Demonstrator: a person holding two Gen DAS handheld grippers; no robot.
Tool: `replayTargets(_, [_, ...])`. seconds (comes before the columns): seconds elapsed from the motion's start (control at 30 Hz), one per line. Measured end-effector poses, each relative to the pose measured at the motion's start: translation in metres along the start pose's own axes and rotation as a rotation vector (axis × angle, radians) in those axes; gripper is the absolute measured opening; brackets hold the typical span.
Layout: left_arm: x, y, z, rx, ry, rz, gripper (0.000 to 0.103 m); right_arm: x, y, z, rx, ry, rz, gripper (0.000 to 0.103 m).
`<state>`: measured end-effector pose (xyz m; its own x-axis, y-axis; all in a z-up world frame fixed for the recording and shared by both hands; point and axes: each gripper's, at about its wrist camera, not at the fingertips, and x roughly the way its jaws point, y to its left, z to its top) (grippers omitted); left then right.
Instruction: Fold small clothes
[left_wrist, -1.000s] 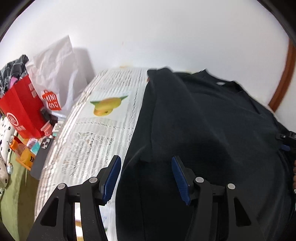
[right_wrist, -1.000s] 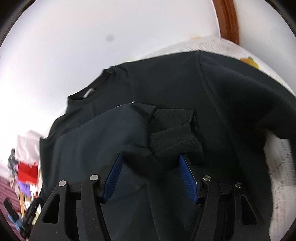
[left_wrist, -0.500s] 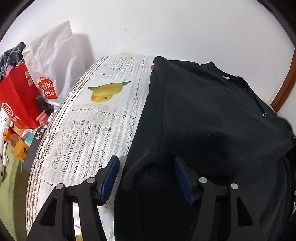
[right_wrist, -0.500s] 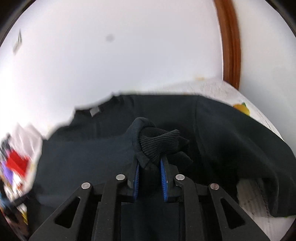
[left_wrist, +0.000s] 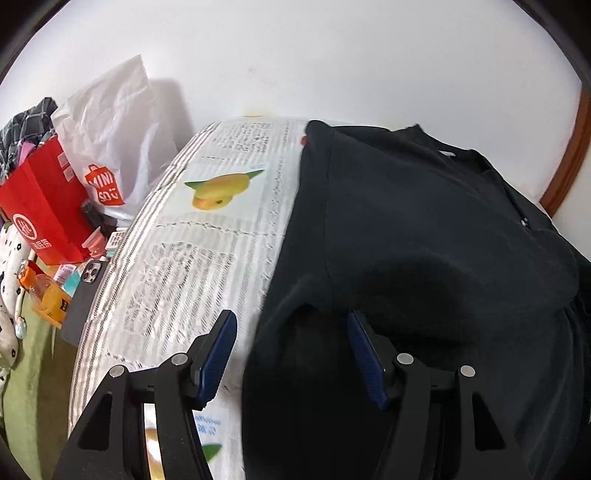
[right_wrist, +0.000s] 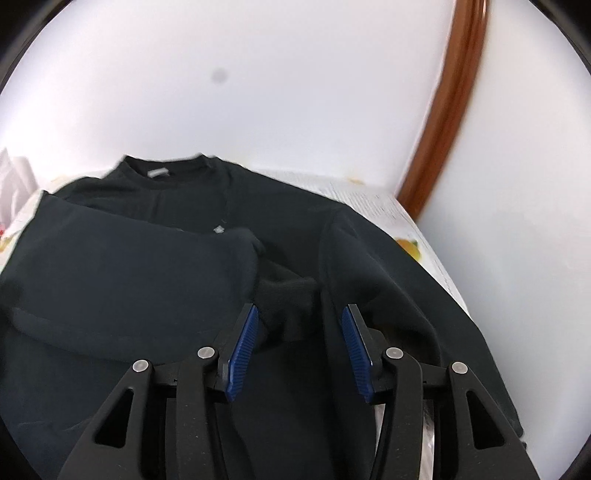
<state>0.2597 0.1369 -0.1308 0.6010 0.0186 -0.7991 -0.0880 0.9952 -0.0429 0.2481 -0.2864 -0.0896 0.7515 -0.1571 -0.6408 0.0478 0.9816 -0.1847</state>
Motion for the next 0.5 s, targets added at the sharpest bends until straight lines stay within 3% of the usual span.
replayTargets(0.17, [-0.019, -0.014, -0.012, 0.06, -0.016, -0.006, 0.061, 0.014, 0.002, 0.007, 0.013, 0.025, 0.065, 0.048])
replayTargets(0.27, [-0.023, -0.017, -0.017, 0.08, -0.028, -0.012, 0.066, 0.014, -0.01, 0.008, 0.058, -0.007, 0.084, 0.056])
replayTargets(0.33, [-0.018, -0.018, -0.019, 0.081, -0.014, -0.008, 0.066, 0.019, -0.021, 0.011, 0.098, -0.008, 0.113, 0.057])
replayTargets(0.5, [-0.009, -0.021, -0.015, 0.054, -0.005, -0.035, 0.066, 0.054, -0.036, 0.018, 0.174, 0.067, 0.276, 0.053])
